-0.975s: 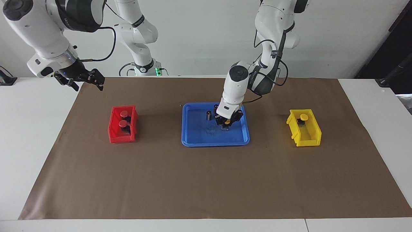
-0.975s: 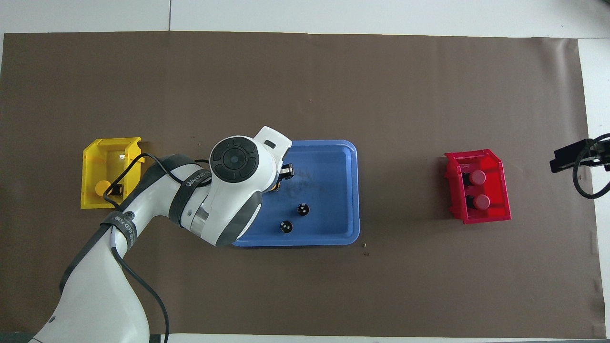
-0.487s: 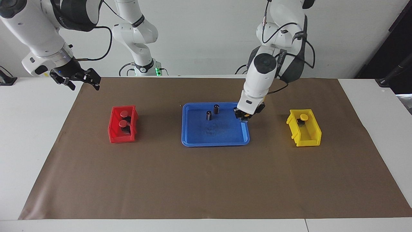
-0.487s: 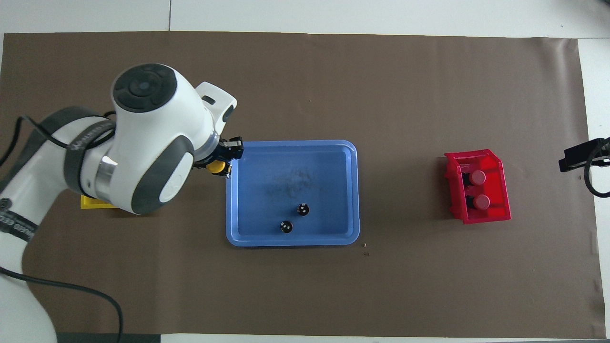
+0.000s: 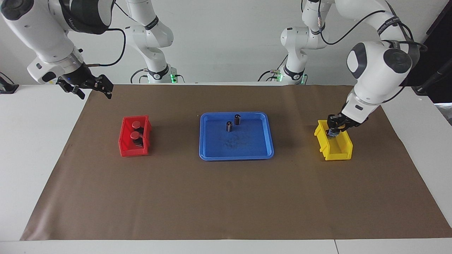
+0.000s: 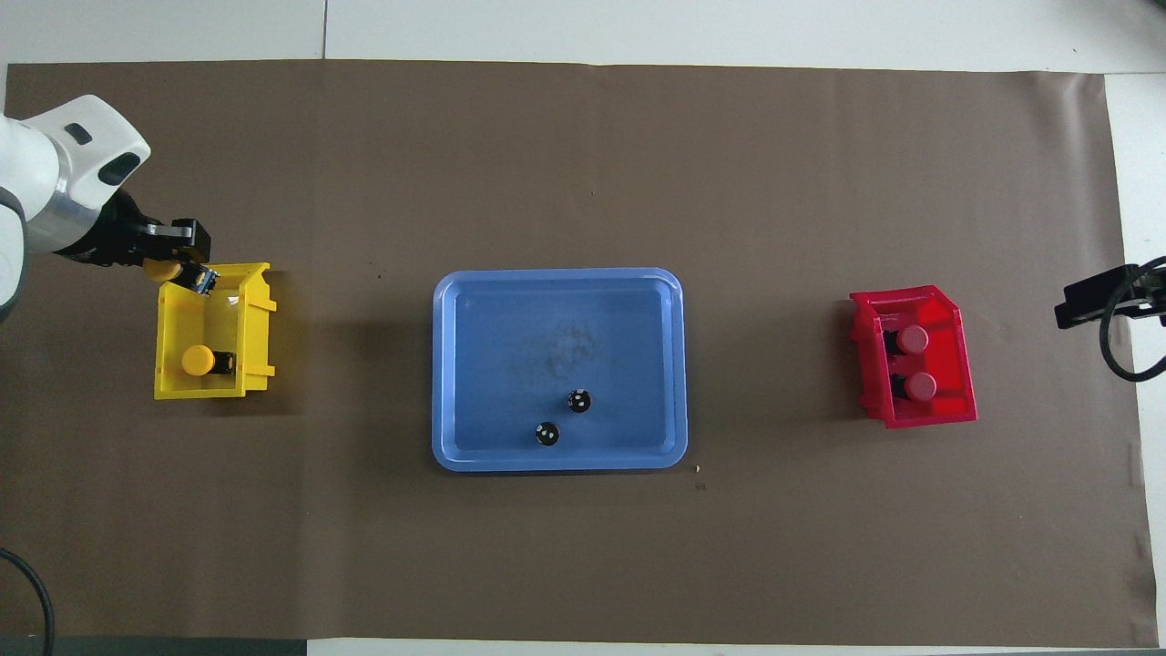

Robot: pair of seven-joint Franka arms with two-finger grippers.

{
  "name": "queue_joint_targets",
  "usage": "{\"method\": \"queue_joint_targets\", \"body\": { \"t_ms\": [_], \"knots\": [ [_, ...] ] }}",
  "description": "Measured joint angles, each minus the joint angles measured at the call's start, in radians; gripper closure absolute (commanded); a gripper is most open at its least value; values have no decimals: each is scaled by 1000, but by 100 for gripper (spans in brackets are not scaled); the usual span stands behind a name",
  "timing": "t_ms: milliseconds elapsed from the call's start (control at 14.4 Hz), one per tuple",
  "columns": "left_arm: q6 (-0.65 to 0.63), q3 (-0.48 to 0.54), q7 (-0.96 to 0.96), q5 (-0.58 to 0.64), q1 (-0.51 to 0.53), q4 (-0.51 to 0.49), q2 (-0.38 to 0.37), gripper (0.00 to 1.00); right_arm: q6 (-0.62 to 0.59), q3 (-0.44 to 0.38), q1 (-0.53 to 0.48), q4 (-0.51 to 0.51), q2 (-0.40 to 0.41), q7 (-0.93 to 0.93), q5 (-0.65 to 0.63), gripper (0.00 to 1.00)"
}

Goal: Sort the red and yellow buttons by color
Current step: 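Carry the yellow button to the yellow bin with the left gripper, then lower and release the yellow button into the yellow bin with the left gripper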

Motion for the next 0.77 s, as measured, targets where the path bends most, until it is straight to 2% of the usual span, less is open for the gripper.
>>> {"method": "queue_joint_targets", "body": {
  "t_ms": [139, 418, 766],
  "knots": [
    [53, -1, 17, 0, 35, -42, 13, 93, 0, 2, 4, 0, 0, 0, 0, 0],
    [116, -18, -148, 0, 22, -115, 14, 93, 0, 2, 4, 0, 0, 0, 0, 0],
    [152, -17, -150, 1, 22, -148, 13, 93, 0, 2, 4, 0, 0, 0, 0, 0]
  ]
}}
